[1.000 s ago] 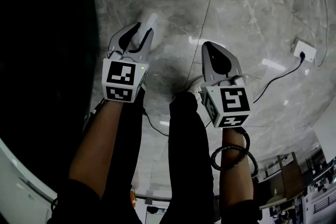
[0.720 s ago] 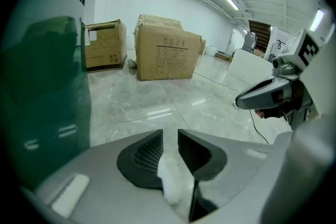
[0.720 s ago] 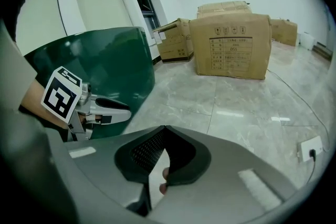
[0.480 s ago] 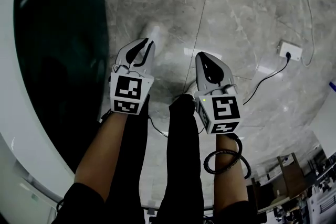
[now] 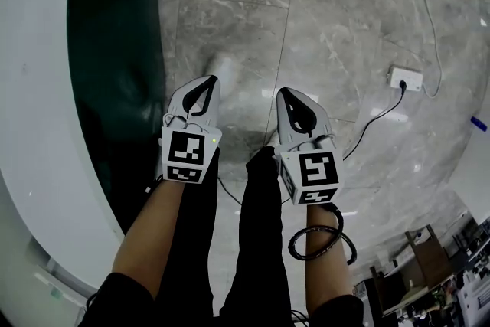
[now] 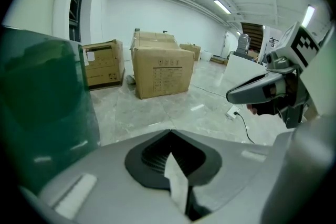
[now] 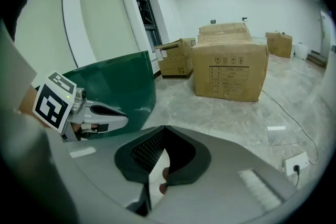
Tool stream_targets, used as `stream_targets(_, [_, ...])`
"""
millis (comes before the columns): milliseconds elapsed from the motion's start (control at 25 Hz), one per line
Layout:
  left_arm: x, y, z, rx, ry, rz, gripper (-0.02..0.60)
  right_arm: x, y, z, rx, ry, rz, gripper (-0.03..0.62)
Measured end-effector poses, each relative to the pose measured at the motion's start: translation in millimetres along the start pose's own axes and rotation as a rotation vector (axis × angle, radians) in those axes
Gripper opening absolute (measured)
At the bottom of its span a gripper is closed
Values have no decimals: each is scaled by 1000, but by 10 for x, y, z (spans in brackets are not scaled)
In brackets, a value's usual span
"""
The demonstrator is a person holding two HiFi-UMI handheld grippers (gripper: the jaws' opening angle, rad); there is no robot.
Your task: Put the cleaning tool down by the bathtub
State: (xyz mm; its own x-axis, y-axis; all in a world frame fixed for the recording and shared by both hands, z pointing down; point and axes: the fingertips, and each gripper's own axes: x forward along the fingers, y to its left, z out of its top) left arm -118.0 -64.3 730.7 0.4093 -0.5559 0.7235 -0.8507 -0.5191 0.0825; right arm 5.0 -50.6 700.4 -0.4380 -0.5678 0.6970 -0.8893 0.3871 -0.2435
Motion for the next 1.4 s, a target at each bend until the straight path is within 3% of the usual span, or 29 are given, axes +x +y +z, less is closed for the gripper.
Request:
stream_targets(400, [-444, -11, 510, 14, -67, 11, 2, -394, 163, 503, 7, -84, -15, 25])
stream_targets(520, [-605, -29, 685, 29, -84, 21, 0, -566, 212, 698, -40, -112, -29, 25])
stream_targets(720, [-919, -68, 916, 37, -98, 39, 0, -914, 250, 1055, -13, -187, -58, 23])
stream_targets(920, [-1229, -142, 1220, 59, -124, 47, 0, -1287, 258, 1456, -54, -254, -88, 23])
stream_targets(1400, [-1976, -308, 2200, 79, -245, 83, 0, -2222, 231, 2174, -24, -371, -149, 21])
